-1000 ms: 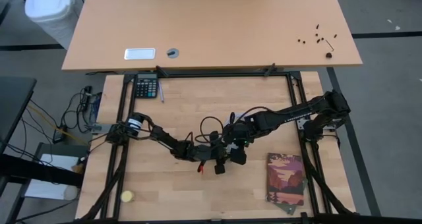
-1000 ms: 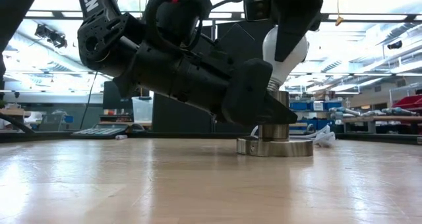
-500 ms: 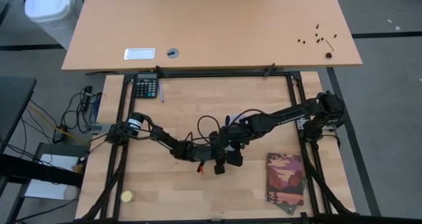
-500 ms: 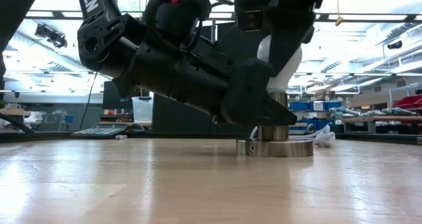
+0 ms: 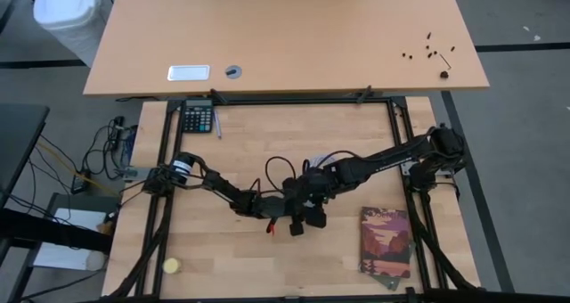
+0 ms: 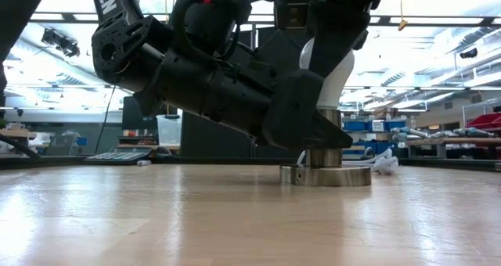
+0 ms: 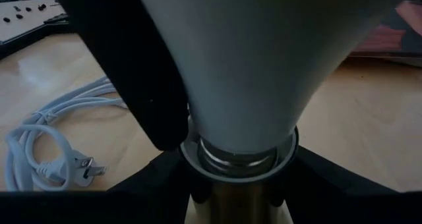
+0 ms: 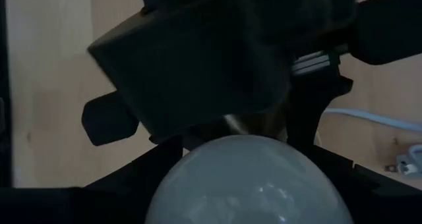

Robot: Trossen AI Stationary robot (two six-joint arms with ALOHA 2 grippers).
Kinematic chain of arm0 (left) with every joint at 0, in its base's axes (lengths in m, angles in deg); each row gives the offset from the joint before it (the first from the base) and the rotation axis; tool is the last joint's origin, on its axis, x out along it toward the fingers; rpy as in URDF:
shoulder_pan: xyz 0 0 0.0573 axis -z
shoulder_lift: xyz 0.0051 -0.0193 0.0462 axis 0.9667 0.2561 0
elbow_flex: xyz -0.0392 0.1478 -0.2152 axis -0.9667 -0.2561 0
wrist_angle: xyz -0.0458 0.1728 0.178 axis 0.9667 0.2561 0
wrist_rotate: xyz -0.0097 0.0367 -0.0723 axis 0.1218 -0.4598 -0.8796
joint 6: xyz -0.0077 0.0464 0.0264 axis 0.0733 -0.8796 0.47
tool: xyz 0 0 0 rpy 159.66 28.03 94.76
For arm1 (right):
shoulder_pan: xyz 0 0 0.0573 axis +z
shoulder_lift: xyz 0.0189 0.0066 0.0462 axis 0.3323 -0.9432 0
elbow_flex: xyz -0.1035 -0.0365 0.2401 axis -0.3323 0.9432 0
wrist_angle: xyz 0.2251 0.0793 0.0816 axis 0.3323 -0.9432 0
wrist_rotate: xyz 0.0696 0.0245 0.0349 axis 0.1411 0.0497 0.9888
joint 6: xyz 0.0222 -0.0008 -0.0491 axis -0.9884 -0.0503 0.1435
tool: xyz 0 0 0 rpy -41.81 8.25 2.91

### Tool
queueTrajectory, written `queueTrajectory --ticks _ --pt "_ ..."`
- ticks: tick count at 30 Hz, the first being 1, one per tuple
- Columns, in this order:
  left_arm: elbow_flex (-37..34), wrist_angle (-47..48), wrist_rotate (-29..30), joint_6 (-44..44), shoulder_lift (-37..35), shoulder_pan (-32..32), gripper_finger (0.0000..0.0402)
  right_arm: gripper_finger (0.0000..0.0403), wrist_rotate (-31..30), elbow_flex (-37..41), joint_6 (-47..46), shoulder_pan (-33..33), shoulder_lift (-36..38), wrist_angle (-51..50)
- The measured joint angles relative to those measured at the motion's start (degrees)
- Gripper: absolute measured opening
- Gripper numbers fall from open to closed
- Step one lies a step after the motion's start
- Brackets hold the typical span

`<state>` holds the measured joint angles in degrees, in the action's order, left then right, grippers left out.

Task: Screw lightbulb
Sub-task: Insert the lightbulb into the lamp socket

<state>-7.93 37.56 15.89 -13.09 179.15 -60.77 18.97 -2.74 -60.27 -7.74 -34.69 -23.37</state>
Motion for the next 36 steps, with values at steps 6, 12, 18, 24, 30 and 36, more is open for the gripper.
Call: queueTrajectory --ticks 6,12,18,24,30,36 --pt "0.07 0.45 0.02 0.00 -0.04 -0.02 0.0204 0.0279 -3.34 0.05 1.58 1.36 0.00 0.04" --pt "0.09 0.95 -0.50 -1.83 -0.30 0.30 0.0214 0.0279 -4.07 0.07 1.71 1.39 0.00 0.10" --pt "0.09 4.25 -0.64 -5.08 -3.15 1.06 0.0253 0.0279 -4.06 0.07 2.04 1.39 -0.02 0.39" --pt "0.11 8.79 -1.05 -5.01 -5.14 1.12 0.0284 0.0279 -4.34 0.09 2.04 1.38 -0.02 0.36" --pt "0.11 13.27 0.05 -3.73 -5.88 2.14 0.0289 0.0279 -4.47 0.09 2.04 1.39 -0.02 0.20" --pt "-1.98 12.78 4.15 -3.34 -5.88 3.71 0.0280 0.0279 -4.54 0.09 2.04 1.38 -0.02 -0.14"
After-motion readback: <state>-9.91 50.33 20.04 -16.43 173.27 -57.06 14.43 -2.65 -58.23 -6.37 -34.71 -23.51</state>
